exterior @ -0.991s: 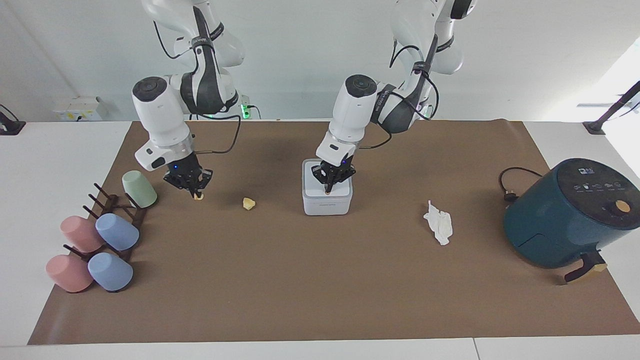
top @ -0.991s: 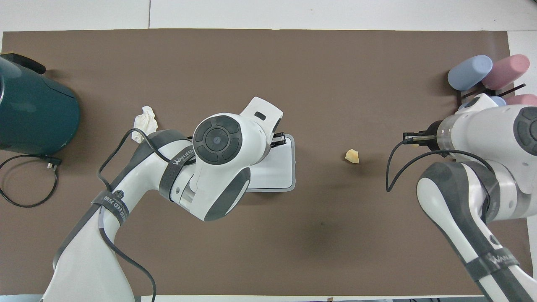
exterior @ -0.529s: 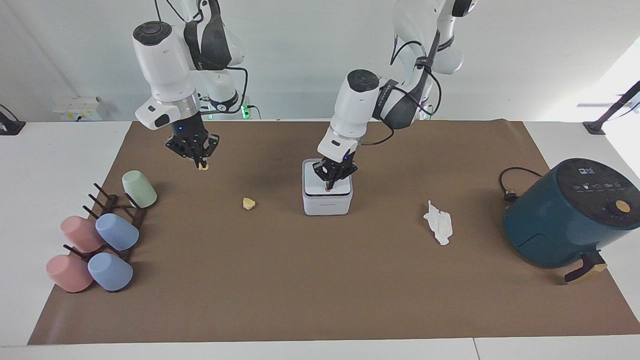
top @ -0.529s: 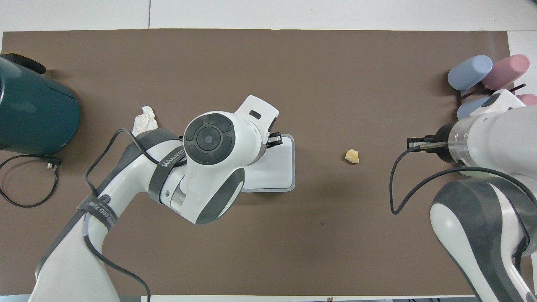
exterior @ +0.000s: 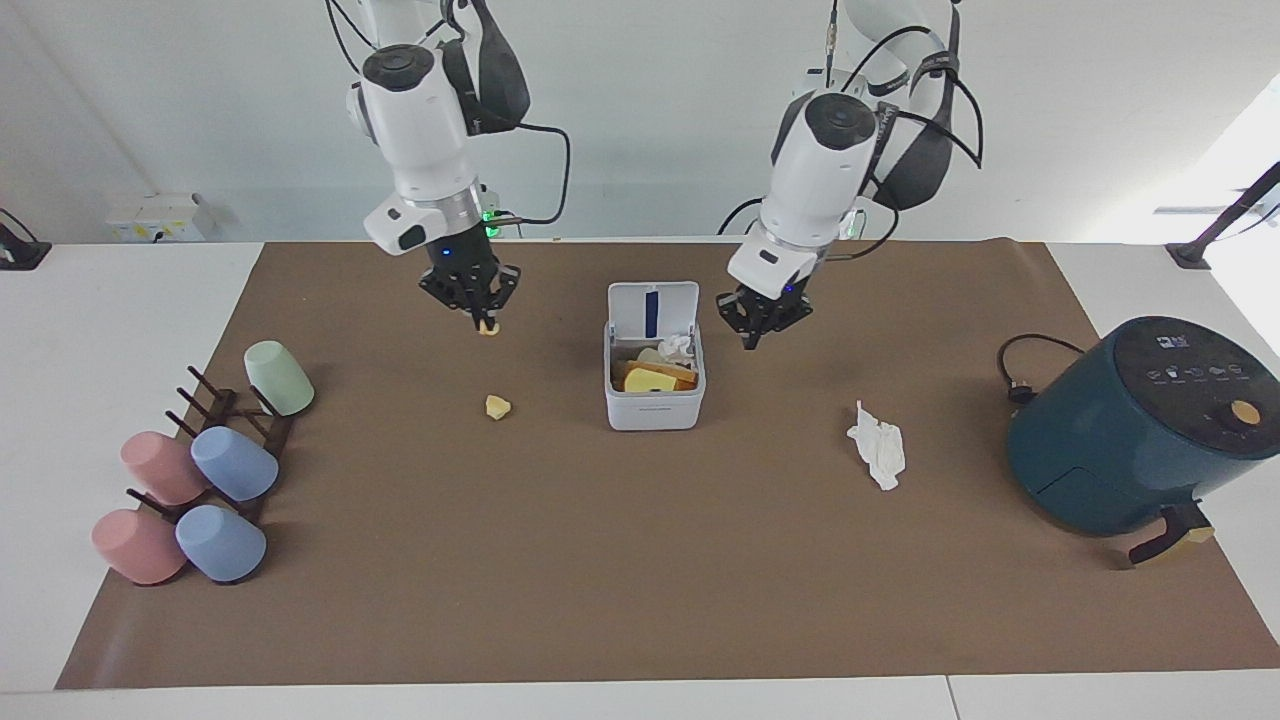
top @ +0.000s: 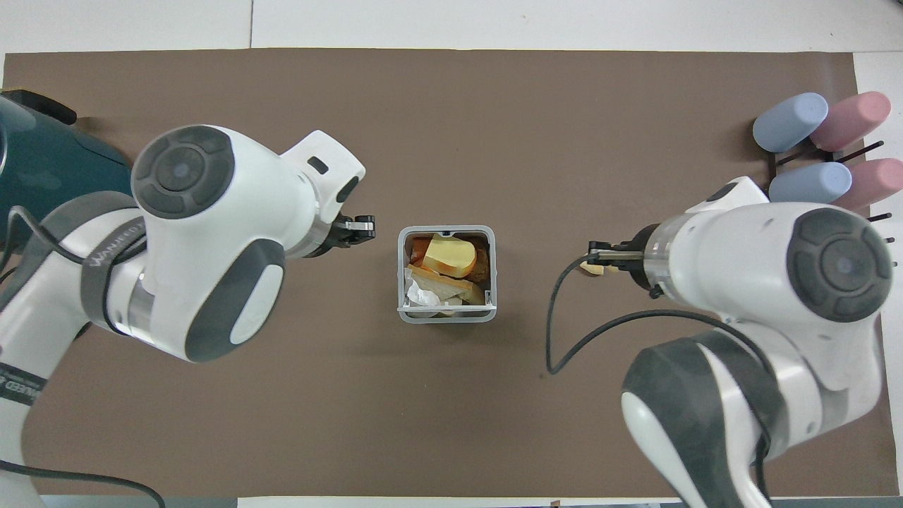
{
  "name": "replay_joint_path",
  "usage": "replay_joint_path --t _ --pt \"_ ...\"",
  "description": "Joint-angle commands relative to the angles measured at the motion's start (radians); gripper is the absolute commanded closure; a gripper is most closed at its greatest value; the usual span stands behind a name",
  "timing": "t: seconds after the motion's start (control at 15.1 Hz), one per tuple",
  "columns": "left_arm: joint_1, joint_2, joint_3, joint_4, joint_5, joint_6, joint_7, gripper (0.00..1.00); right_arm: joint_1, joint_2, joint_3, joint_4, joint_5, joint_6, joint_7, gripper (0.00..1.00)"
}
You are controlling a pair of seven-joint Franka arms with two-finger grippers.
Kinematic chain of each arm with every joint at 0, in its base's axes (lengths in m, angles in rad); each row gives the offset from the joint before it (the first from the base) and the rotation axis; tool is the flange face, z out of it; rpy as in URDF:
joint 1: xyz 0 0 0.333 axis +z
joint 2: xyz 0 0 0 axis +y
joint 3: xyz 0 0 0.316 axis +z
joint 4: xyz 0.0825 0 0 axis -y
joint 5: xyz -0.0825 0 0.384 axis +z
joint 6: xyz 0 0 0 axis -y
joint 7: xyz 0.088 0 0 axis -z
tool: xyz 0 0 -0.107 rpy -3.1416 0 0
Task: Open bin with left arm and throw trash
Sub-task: 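Drop the crumb into the bin with the right gripper while the left gripper withdraws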
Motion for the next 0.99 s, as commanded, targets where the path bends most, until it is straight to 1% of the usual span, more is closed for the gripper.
replay_joint_path --t 0.0,0.13,0.2,0.26,0.33,0.46,0.53,0.59,0.66,0.79,0.86,0.93 --pt "0.115 -0.027 -0.005 -0.076 -0.002 0.003 0.204 0.0 0.097 0.06 -0.005 0.001 0.017 0.128 0.134 1.0" --pt "0.174 -0.014 -0.003 -0.107 -0.001 0.046 0.347 0.0 0.168 0.152 -0.005 0.006 0.017 0.261 0.168 1.0" --pt "0.207 0.002 -0.003 -0.119 0.005 0.086 0.393 0.0 0.194 0.216 -0.005 0.007 0.018 0.338 0.18 1.0" --pt "0.23 0.023 -0.003 -0.135 0.01 0.132 0.429 0.0 0.217 0.253 -0.005 0.006 0.018 0.392 0.196 1.0" --pt "0.247 0.038 -0.002 -0.152 0.017 0.185 0.462 0.0 0.225 0.263 -0.005 0.01 0.018 0.4 0.205 1.0" --pt "0.272 0.074 -0.003 -0.179 0.078 0.27 0.513 0.0 0.231 0.263 -0.005 0.015 0.018 0.39 0.207 1.0" --pt "0.274 0.091 -0.003 -0.182 0.115 0.298 0.542 0.0 0.239 0.261 -0.005 0.015 0.018 0.383 0.208 0.94" --pt "0.275 0.113 -0.003 -0.184 0.132 0.321 0.561 0.0 0.24 0.261 -0.005 0.021 0.018 0.371 0.213 0.09" --pt "0.275 0.126 -0.003 -0.185 0.133 0.33 0.565 0.0 0.24 0.26 -0.005 0.041 0.018 0.351 0.213 0.0" --pt "0.264 0.159 -0.002 -0.189 0.149 0.356 0.569 0.0 0.234 0.257 -0.007 0.11 0.013 0.237 0.21 0.0" --pt "0.264 0.17 -0.003 -0.189 0.181 0.373 0.569 0.0 0.228 0.25 -0.008 0.133 0.006 0.187 0.202 0.0" --pt "0.264 0.183 -0.003 -0.189 0.206 0.379 0.569 0.0 0.222 0.234 -0.01 0.141 0.003 0.166 0.199 0.0"
